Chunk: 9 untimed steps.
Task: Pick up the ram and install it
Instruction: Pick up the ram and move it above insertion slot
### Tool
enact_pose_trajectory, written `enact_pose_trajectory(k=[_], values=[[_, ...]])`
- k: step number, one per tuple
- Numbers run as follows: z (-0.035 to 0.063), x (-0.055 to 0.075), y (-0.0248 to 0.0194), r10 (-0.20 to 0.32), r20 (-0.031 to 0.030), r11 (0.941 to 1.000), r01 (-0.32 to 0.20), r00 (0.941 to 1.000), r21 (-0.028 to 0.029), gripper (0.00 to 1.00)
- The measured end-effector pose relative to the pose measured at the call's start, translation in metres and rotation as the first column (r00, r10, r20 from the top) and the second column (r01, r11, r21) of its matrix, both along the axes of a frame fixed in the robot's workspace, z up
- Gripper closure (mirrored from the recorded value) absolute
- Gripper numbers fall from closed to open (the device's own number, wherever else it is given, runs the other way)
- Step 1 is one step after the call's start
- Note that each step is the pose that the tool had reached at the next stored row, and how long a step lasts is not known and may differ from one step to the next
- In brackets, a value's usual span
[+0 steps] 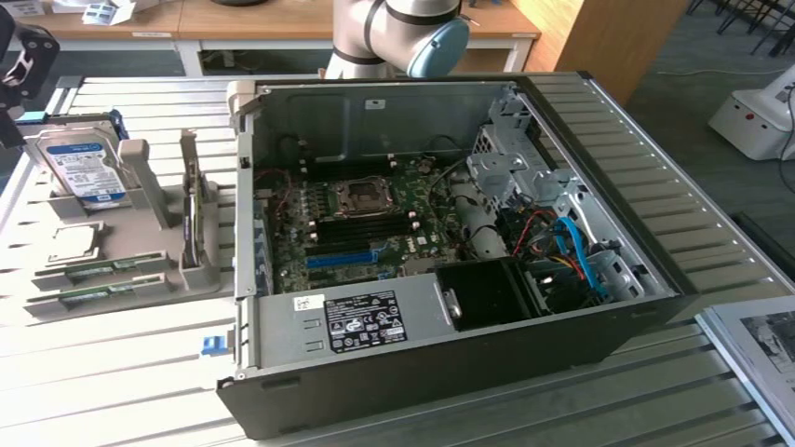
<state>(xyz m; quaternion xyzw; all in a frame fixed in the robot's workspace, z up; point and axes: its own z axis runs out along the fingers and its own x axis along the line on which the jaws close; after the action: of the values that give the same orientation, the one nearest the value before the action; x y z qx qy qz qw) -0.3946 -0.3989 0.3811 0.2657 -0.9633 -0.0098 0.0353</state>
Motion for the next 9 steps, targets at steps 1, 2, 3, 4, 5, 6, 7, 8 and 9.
enact_pose_trajectory(k=[1,2,3,4,5,6,7,8,9], values=[[0.0,0.0,0.0,0.01,0.0,1.0,-0.01,1.0,0.0,0.9],[0.0,0.0,0.0,0.019,0.0,0.9998,-0.019,0.9998,0.0,0.9],[0.0,0.0,0.0,0.031,0.0,0.9995,-0.031,0.9995,0.0,0.9],[0.0,0.0,0.0,0.041,0.0,0.9992,-0.041,0.9992,0.0,0.9],[0.0,0.0,0.0,0.052,-0.0001,0.9987,-0.052,0.9987,0.0,0.9],[0.0,0.0,0.0,0.062,0.0,0.9981,-0.062,0.9981,0.0,0.9],[0.0,0.0,0.0,0.073,0.0,0.9973,-0.073,0.9973,0.0,0.9],[0.0,0.0,0.0,0.084,0.0,0.9965,-0.084,0.9965,0.0,0.9],[0.0,0.0,0.0,0.095,0.0,0.9955,-0.095,0.9955,0.0,0.9]])
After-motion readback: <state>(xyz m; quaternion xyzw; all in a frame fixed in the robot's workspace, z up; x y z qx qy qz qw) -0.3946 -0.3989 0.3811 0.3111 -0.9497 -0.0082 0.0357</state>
